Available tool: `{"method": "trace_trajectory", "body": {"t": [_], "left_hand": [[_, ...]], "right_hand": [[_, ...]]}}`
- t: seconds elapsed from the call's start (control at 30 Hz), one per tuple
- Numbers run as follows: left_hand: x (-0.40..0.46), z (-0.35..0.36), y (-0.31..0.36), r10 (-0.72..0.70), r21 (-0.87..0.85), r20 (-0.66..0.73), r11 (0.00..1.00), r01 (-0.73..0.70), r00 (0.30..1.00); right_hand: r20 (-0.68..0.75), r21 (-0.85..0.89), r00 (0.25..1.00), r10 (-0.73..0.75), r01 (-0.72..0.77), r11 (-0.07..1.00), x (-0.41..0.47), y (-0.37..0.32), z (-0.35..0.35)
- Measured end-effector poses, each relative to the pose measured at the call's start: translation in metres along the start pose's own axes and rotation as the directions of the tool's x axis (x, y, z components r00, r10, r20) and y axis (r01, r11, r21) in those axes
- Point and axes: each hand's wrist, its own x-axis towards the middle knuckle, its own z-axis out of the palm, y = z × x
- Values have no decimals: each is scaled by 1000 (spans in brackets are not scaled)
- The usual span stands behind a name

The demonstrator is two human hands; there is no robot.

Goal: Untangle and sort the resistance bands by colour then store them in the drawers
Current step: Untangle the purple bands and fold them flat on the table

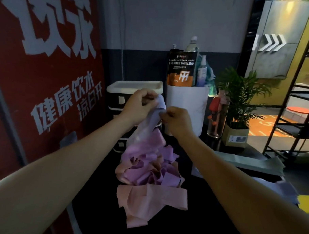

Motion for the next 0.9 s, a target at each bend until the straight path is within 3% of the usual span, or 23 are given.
{"method": "trace_trajectory", "body": {"t": [0.1,0.23,0.33,0.43,0.7,0.9], "left_hand": [[-4,8,-13,-108,-23,45,994,109,993],[-10,22,-24,-134,93,173,988,120,976],[-16,34,-24,-195,19,213,980,196,957],[-22,45,-22,-226,-52,236,968,245,945],[-26,60,-11,-181,-22,200,982,189,963],[-33,74,-11,-205,-227,278,936,271,939]], "right_hand": [[-30,65,998,46,-44,997,6,-3,-22],[-15,208,987,160,-153,966,7,-5,-42],[8,434,971,238,-218,874,3,-9,-50],[-8,520,962,271,-228,823,1,-11,-58],[-124,404,952,278,-208,891,-2,11,-84],[-116,344,961,253,-200,917,-18,21,-101]]}}
